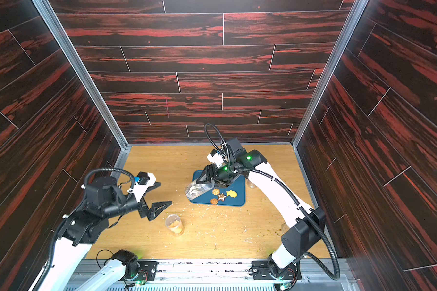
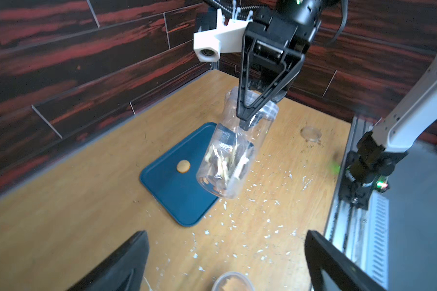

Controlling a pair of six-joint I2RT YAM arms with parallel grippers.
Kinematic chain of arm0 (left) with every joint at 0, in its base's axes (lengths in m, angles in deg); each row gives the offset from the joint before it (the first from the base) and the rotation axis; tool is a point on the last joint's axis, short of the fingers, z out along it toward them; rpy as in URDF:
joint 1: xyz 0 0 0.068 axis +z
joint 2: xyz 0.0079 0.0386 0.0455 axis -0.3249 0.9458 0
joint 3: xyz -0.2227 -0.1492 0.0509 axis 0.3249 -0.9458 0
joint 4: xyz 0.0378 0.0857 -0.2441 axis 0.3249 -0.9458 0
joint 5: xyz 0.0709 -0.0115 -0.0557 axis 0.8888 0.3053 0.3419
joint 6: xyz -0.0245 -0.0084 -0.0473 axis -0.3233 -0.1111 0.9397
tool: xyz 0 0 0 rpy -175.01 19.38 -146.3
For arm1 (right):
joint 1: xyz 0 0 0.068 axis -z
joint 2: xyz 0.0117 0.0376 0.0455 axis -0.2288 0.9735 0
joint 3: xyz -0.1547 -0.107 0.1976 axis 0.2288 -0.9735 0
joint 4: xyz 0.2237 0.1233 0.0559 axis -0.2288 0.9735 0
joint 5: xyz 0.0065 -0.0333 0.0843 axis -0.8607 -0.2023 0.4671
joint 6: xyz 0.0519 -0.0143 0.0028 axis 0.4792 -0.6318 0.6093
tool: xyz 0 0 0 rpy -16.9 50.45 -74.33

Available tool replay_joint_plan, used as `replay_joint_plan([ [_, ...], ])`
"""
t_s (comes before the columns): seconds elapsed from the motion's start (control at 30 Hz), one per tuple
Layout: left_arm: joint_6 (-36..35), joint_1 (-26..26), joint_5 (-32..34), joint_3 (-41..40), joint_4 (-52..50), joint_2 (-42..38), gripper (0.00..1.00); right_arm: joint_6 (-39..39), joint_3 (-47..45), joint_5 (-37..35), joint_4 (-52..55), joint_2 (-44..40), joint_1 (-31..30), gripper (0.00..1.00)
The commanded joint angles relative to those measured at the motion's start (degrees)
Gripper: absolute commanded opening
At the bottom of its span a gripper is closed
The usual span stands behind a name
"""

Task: Pour the cookies out of the jar
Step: Pick up the jar from the center of the board.

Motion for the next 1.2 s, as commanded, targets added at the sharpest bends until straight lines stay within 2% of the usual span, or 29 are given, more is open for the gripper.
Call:
replay_joint_plan([
  [0.0, -7.51, -2.82, -1.07, 2.45, 1.75, 2.79, 1.00, -1.08, 2.65, 4.26, 2.49, 0.02, -0.29, 0.54],
  [0.23, -15.80, -11.77, 3.14, 8.03, -1.23, 12.35, 1.00, -3.09, 6.16, 8.08, 4.81, 0.81, -2.60, 0.54],
  [0.43, -17.72, -14.70, 6.02, 11.69, -0.55, 17.41, 0.99, -3.36, 7.33, 9.95, 5.11, 0.43, -3.53, 0.54],
  [0.6, -17.51, -15.95, 10.21, 12.68, -0.16, 18.64, 0.94, -3.96, 8.06, 10.25, 6.20, 0.30, -3.91, 0.54],
  [0.73, -17.44, -16.22, 11.35, 12.95, -0.31, 18.55, 0.88, -4.31, 9.10, 10.23, 6.85, 0.73, -3.91, 0.54],
  [0.83, -17.21, -16.27, 11.59, 12.63, -0.35, 18.29, 0.87, -4.32, 10.02, 10.58, 7.05, 1.39, -3.91, 0.54],
  [0.97, -16.19, -16.26, 11.99, 11.93, -0.46, 17.61, 0.76, -4.50, 11.14, 10.70, 7.60, 1.78, -3.87, 0.54],
  [1.13, -15.85, -16.31, 11.54, 10.84, -1.43, 16.17, 0.73, -4.59, 10.45, 10.86, 7.57, 1.57, -3.89, 0.54],
  [1.17, -15.80, -16.27, 11.52, 10.57, -1.34, 15.88, 0.66, -4.59, 10.28, 10.94, 7.60, 1.61, -3.91, 0.54],
])
